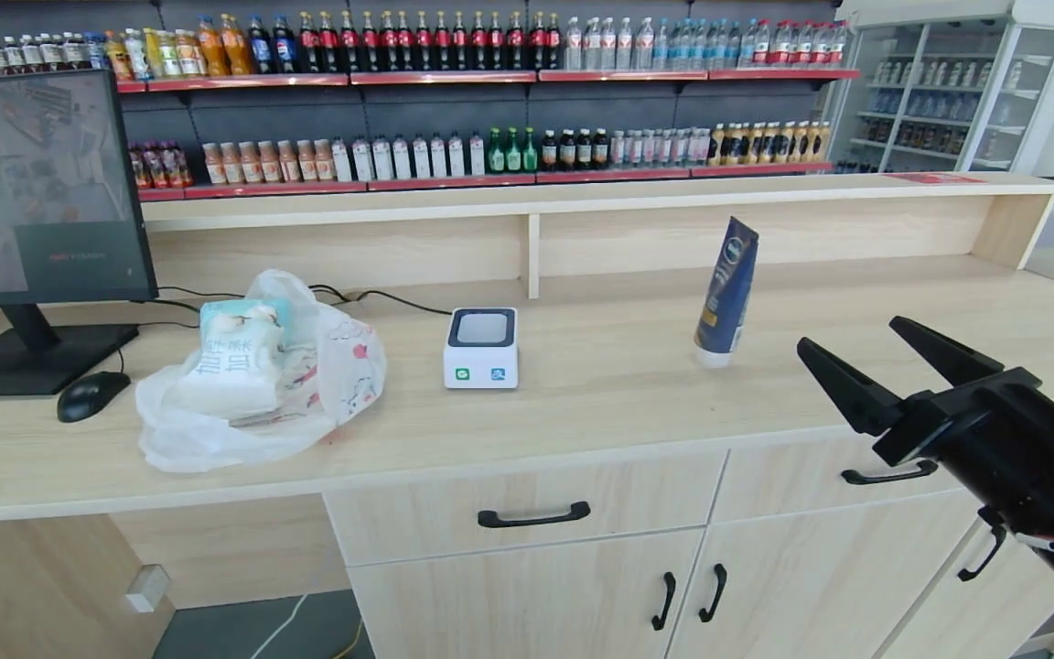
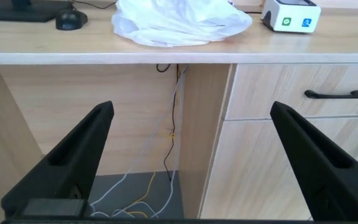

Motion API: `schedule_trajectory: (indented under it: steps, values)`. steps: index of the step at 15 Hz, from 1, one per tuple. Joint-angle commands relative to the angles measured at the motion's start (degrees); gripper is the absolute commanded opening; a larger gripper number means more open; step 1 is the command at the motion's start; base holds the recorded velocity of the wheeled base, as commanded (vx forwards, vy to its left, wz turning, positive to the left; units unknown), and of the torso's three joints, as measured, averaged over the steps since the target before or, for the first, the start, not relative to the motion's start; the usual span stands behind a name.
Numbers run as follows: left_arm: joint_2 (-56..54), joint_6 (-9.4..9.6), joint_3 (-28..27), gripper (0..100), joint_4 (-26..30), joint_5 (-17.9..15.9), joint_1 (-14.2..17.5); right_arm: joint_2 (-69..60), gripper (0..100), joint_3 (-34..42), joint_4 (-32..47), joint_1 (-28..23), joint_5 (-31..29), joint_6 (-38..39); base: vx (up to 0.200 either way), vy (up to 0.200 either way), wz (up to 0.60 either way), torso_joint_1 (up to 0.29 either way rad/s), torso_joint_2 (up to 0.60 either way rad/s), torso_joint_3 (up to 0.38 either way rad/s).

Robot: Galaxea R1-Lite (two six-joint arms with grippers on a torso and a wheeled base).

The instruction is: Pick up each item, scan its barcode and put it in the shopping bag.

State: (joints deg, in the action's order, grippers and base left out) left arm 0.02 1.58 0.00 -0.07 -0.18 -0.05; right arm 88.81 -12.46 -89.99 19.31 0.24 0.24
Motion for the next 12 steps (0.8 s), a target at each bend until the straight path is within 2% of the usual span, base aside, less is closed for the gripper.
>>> schedule_trajectory:
  steps: [1,7,12]
  values:
    - [-0.02,0.00,0.00,100,-0.01,0.01,-0.04,0.14,100,0.24,-0.01,0.03,0.02,0.02,0.000,-0.200,0.00,0.002,0.00,0.007]
    - [-0.02,-0.18,0.00,100,-0.01,0.01,-0.04,0.58,100,0.77,-0.01,0.03,0.02,-0.07,0.000,-0.200,0.00,0.002,0.00,0.001]
    - [-0.02,-0.18,0.00,100,0.07,0.01,0.05,0.84,100,0.68,-0.01,0.03,0.02,-0.07,0.200,0.000,0.00,-0.001,0.00,0.002]
